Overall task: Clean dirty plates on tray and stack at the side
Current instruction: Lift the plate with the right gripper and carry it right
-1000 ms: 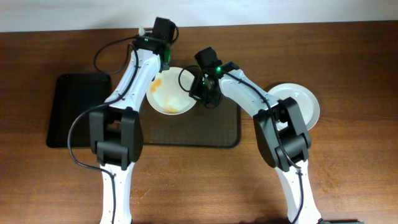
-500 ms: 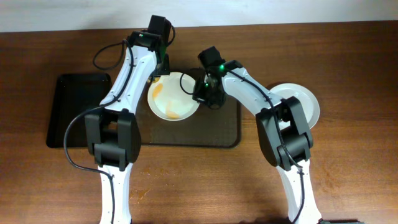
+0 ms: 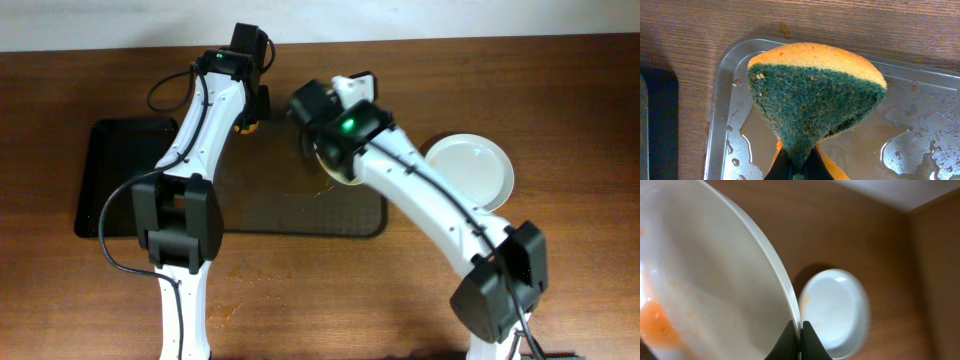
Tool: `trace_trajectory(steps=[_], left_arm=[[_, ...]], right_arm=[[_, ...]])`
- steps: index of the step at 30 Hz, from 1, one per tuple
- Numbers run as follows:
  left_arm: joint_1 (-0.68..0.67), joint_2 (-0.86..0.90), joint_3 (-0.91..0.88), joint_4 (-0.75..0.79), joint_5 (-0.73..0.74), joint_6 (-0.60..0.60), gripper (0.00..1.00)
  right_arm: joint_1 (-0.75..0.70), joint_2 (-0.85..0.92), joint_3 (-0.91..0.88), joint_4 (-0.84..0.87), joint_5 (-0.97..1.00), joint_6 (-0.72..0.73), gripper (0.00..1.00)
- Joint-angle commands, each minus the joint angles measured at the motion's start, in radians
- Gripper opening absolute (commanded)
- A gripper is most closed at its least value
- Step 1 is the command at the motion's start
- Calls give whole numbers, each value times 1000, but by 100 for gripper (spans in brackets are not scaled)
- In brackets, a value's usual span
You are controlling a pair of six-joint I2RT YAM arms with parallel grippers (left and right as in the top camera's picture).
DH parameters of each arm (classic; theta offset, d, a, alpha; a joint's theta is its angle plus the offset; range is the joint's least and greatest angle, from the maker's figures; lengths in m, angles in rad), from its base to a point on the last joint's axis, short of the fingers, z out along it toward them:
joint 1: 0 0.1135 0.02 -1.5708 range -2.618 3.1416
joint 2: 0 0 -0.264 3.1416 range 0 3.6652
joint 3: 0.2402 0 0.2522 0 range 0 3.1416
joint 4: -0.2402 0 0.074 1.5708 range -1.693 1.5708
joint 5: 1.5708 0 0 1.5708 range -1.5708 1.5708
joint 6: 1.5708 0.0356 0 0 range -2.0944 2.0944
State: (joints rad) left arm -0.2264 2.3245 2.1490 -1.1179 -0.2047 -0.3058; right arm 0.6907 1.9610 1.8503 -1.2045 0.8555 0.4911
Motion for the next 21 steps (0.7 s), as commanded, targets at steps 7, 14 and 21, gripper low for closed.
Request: trace_trajectory(steps=[7, 14, 21], left_arm=[[7, -33, 9, -1, 8, 15, 1], [7, -33, 9, -2, 8, 15, 1], [7, -33, 9, -1, 27, 16, 1]], right_arm=[[140, -34, 7, -55, 496, 102, 4], [134, -34, 7, -68, 438, 199, 4], [-109, -34, 7, -58, -311, 146, 4]])
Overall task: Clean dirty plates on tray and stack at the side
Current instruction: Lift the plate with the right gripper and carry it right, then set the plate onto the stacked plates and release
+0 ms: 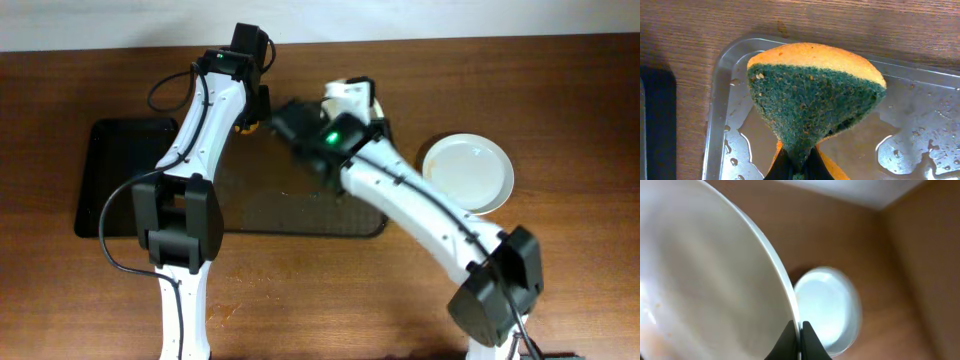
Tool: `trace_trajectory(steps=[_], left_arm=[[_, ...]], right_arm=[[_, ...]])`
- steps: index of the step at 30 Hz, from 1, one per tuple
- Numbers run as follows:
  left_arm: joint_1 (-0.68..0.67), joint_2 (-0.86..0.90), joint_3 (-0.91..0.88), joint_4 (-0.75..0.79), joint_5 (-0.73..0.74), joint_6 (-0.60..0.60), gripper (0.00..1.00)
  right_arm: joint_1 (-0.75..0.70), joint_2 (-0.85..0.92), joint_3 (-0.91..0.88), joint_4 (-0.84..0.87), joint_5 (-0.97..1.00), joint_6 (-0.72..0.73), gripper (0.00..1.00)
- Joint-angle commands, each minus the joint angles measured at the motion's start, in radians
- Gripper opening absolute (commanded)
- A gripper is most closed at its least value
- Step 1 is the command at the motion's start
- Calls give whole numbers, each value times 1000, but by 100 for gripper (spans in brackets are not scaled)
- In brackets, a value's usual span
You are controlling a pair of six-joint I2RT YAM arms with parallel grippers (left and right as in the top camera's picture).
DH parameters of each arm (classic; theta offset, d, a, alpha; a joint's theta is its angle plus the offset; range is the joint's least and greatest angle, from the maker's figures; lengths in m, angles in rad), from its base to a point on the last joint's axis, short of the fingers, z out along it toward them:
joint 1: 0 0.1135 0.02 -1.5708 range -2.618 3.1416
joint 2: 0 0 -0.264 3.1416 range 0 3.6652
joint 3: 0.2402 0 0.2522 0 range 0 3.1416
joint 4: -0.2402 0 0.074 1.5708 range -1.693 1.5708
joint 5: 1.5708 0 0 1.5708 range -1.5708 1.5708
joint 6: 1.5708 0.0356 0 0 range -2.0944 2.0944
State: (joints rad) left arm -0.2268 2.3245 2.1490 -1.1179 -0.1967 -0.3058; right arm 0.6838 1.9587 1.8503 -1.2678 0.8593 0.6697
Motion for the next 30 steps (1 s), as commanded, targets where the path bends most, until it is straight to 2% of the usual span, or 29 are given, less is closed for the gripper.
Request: trace_trajectory(steps=[1, 3, 5, 12, 17, 22, 23, 24, 25, 27, 30], left_arm=[[7, -33, 9, -1, 19, 16, 1], [7, -33, 10, -2, 18, 16, 1], [7, -33, 10, -2, 18, 16, 1], [7, -32, -8, -1, 19, 16, 1], [7, -32, -8, -1, 18, 16, 1], [7, -32, -8, 2, 18, 16, 1], [7, -32, -8, 2, 18, 16, 1], [7, -32, -8, 2, 18, 16, 1], [7, -32, -8, 2, 18, 16, 1], [10, -34, -7, 3, 18, 54, 1], [18, -50, -7, -3, 18, 96, 1]], right_arm=[[-164, -32, 7, 14, -434, -86, 4], [-318, -32, 7, 26, -718, -200, 4], [-423, -32, 6, 18, -825, -247, 4], [-851, -32, -48, -67, -901, -349, 4], [-982, -32, -243, 27, -901, -348, 4], [-1011, -32, -500, 291, -1001, -340, 4], [-1011, -32, -529, 314, -1015, -340, 15], [-1011, -32, -537, 317, -1019, -340, 33], [-1011, -34, -531, 319, -1049, -345, 41], [-1009, -35, -489, 314, -1154, -408, 44], [-954, -54, -388, 291, -1191, -412, 51]])
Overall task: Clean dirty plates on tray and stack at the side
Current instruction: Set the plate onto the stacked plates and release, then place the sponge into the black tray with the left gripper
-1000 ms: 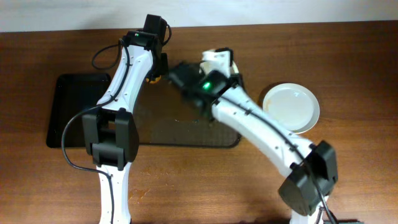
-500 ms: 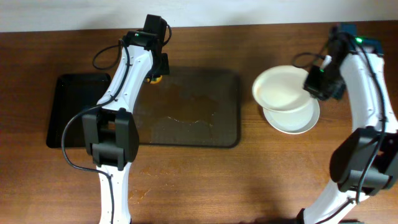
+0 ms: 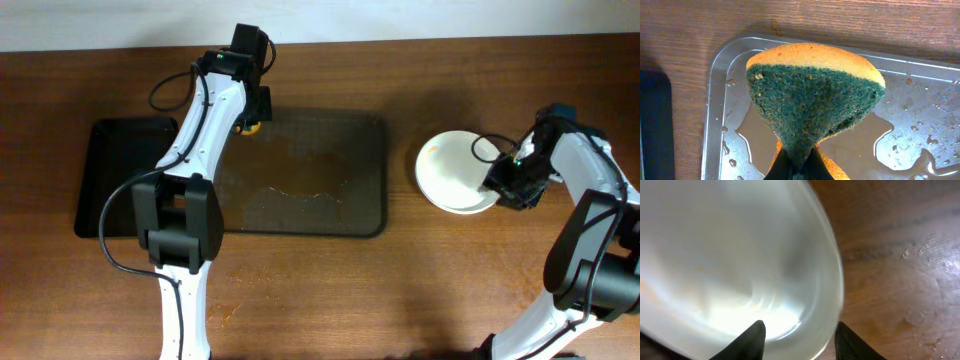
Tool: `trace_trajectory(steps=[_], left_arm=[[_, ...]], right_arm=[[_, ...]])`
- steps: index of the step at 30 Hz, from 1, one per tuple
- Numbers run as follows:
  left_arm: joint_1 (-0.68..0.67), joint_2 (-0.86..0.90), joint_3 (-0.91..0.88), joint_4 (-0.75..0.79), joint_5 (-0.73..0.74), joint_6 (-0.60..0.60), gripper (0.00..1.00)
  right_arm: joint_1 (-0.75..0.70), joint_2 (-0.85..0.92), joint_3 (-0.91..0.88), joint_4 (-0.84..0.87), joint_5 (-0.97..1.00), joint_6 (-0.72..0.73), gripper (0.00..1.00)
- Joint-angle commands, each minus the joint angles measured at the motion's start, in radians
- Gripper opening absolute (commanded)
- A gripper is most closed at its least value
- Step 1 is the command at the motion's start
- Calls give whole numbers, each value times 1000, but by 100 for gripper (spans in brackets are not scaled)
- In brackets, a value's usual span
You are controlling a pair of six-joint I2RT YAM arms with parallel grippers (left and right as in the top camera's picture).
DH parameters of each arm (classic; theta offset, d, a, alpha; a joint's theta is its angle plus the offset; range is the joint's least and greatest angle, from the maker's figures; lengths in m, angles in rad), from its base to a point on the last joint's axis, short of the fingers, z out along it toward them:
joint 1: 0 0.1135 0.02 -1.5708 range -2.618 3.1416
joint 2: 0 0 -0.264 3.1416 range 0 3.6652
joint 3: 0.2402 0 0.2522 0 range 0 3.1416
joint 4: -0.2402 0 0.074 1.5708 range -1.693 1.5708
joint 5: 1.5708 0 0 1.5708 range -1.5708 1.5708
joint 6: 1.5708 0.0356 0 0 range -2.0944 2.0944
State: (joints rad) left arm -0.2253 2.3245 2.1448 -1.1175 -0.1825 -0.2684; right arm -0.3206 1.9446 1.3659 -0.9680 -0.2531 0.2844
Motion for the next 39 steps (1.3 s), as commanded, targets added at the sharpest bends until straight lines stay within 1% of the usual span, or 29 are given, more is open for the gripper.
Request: trace_trajectory(steps=[1, 2, 3, 5, 7, 9, 12, 14, 17, 18, 20, 24, 26, 28, 29, 30, 31, 33, 34, 39], left_arm=[[22, -58, -3, -6, 4, 61, 1], [33, -71, -3, -12, 4, 63, 1], [43, -80, -3, -18, 5, 86, 1], [66, -89, -3, -35, 4, 123, 1], [86, -89, -3, -40, 7, 125, 0], [115, -89, -3, -39, 42, 125, 1], [142, -89, -3, -39, 48, 133, 1], [144, -89, -3, -43, 48, 174, 1], [159, -94, -3, -124, 44, 187, 1], [178, -106, -3, -162, 42, 171, 1], [259, -153, -3, -236, 29, 87, 1], [407, -171, -8, -307, 29, 75, 1], [452, -165, -38, -307, 30, 75, 1], [468, -164, -84, -294, 30, 75, 1], [469, -164, -101, -290, 29, 75, 3], [468, -164, -120, -283, 29, 75, 19], [468, -164, -134, -278, 29, 75, 57], [468, -164, -136, -278, 30, 75, 87], [468, -164, -136, -274, 30, 76, 92], [435, -164, -136, -231, 37, 83, 92]], right_arm=[[85, -42, 143, -23, -75, -26, 58], [123, -42, 191, -39, -72, -26, 69], [158, -42, 223, -46, -73, -26, 71], [252, -42, 251, -34, -84, -14, 71], [354, -40, 251, -13, -74, 8, 71], [454, -40, 251, 3, -13, 50, 74], [560, -32, 250, 8, 3, 57, 74], [602, -23, 250, 11, 18, 57, 74], [618, -21, 250, 23, 22, 40, 75], [616, -21, 250, 23, 22, 34, 75], [615, -21, 250, 28, 22, 33, 75], [615, -21, 250, 43, 22, 34, 77], [615, -21, 250, 42, 21, 34, 76], [615, -21, 250, 37, 21, 34, 77], [615, -21, 250, 37, 21, 34, 76], [615, -21, 250, 38, 21, 34, 76], [615, -21, 250, 38, 21, 34, 77], [615, -21, 250, 38, 21, 34, 77], [615, -21, 250, 37, 21, 34, 77], [616, -21, 250, 28, 22, 32, 76]])
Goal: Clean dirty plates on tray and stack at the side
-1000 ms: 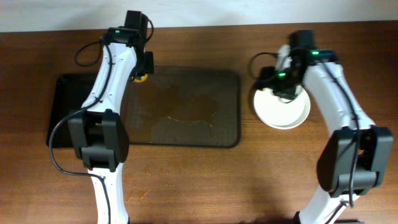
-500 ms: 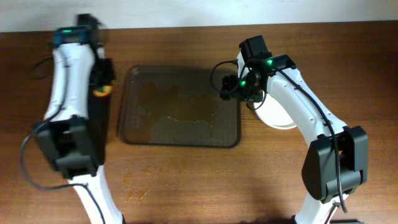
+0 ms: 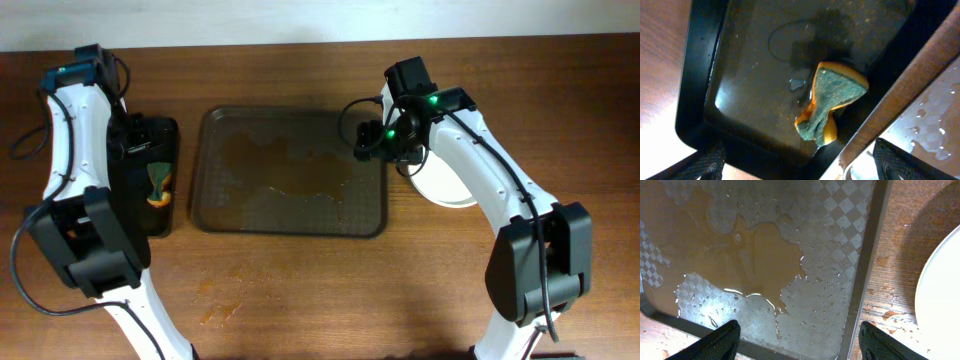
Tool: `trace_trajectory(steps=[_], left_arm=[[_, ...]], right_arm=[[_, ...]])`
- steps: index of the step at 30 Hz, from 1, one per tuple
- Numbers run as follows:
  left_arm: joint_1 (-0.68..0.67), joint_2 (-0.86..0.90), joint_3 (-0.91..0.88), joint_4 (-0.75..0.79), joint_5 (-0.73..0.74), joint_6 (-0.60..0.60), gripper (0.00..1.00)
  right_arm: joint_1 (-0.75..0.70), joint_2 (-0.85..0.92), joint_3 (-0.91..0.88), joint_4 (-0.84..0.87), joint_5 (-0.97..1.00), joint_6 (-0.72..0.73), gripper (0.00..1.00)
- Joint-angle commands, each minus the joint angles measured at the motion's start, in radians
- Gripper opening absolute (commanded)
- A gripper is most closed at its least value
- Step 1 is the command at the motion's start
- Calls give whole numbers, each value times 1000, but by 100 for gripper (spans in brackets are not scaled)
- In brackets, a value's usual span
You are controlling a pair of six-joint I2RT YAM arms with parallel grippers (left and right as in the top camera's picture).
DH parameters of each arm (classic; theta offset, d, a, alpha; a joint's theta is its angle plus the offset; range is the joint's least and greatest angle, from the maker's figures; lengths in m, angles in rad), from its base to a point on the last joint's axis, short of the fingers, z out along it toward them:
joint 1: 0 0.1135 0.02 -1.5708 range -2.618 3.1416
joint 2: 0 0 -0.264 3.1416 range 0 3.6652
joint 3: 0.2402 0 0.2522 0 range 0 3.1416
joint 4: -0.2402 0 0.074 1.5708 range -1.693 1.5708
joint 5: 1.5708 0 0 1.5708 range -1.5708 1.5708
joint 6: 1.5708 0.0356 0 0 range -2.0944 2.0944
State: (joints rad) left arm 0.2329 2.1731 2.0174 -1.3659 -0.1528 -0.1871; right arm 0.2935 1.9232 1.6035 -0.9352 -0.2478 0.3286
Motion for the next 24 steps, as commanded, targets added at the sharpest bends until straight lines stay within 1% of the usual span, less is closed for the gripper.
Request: trace_trajectory(steps=[1, 2, 4, 7, 9, 13, 14, 15, 19, 24], left_arm=[[-39, -13, -8, 40, 8, 2, 92], [-55, -15, -7, 55, 8, 11, 99], [-79, -31, 7, 57, 6, 25, 99], [-100, -108, 24, 89, 0, 17, 99], [-99, -166, 24, 137, 13, -50, 99], [-99, -187, 24, 156, 60, -51, 99], [-99, -187, 24, 156, 60, -51, 99], [-99, -187, 24, 156, 60, -51, 99], [-99, -187, 24, 156, 60, -51, 99], [-99, -187, 24, 156, 60, -51, 99]], right_arm=[[2, 0, 12, -6, 16, -37, 77], [1, 0, 13, -7, 16, -40, 77], [1, -3, 13, -7, 16, -48, 77], [-3, -31, 36, -31, 24, -87, 77], [-19, -72, 88, -88, 62, -93, 77], [-82, -227, 227, -232, 158, -93, 77], [-101, -284, 241, -257, 164, -93, 92], [-117, -336, 245, -277, 163, -93, 98], [-137, -539, 246, -392, 162, -92, 98], [-137, -647, 246, -421, 163, -93, 98]])
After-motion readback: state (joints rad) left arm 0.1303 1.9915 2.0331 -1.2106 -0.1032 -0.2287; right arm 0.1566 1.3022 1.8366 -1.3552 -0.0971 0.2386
